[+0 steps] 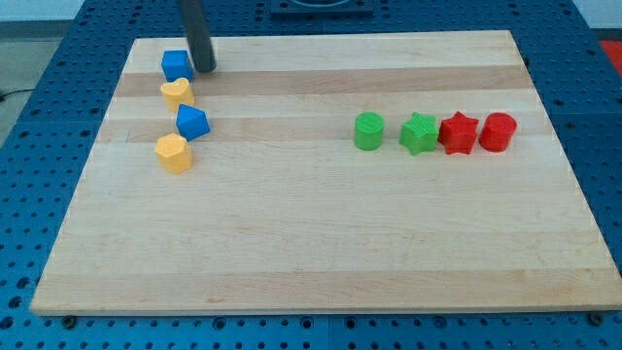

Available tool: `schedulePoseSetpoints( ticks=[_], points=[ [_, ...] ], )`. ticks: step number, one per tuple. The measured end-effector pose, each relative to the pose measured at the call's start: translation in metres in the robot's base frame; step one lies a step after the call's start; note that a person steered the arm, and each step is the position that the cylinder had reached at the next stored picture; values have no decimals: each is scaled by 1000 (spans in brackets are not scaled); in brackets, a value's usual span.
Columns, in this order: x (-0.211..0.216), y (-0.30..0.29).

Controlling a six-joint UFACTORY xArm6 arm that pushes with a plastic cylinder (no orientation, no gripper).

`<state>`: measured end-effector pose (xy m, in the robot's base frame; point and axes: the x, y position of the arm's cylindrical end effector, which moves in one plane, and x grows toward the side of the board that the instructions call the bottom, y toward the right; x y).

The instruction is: Separate the yellow heart from the triangle

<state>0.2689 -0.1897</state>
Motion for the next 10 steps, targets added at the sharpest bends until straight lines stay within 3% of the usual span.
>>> schedulePoseSetpoints(
  ticks=[2,4,6,8,10],
  points=[
    [24,-71],
    [75,-69],
    [59,38],
    [37,-49],
    [27,67]
  ],
)
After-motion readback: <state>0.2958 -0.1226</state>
